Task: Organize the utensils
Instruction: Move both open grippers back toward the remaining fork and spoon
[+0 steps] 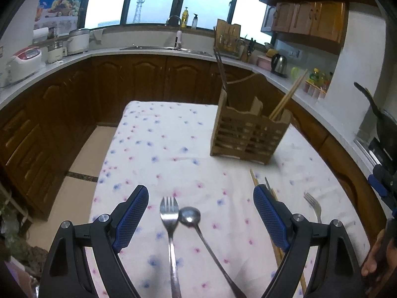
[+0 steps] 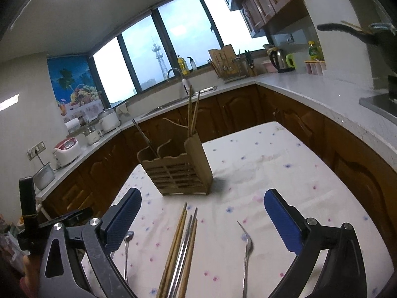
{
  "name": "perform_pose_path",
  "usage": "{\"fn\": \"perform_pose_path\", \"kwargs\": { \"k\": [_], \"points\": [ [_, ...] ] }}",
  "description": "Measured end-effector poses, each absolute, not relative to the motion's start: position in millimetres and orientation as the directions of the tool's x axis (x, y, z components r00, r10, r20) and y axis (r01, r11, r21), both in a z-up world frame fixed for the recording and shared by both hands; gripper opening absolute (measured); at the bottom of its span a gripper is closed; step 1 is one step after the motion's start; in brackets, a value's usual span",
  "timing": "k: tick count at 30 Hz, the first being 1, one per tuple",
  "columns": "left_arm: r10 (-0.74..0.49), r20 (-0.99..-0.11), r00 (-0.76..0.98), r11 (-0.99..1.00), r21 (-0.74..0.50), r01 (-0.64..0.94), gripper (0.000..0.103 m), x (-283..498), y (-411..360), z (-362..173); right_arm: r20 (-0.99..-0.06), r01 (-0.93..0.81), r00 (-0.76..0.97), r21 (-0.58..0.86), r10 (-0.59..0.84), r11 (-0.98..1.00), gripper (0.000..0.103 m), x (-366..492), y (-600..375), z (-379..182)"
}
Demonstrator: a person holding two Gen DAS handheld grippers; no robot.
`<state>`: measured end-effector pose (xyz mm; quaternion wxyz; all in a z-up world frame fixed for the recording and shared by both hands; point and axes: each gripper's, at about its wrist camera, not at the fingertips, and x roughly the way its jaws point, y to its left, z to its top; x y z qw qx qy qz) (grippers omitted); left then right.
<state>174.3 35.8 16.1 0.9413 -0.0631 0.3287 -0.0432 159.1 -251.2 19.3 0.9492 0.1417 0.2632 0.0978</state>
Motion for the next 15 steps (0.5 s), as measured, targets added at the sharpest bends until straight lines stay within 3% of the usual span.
{"fn": "perform_pose_path", "kwargs": {
  "k": [15],
  "points": [
    [-0.117, -0.659, 0.743, 0.992, -0.115, 0.055, 0.087, 176, 24, 15, -0.511, -0.089, 0.821, 0.324, 0.253, 0.942, 0.1, 158, -261, 5]
  ]
}}
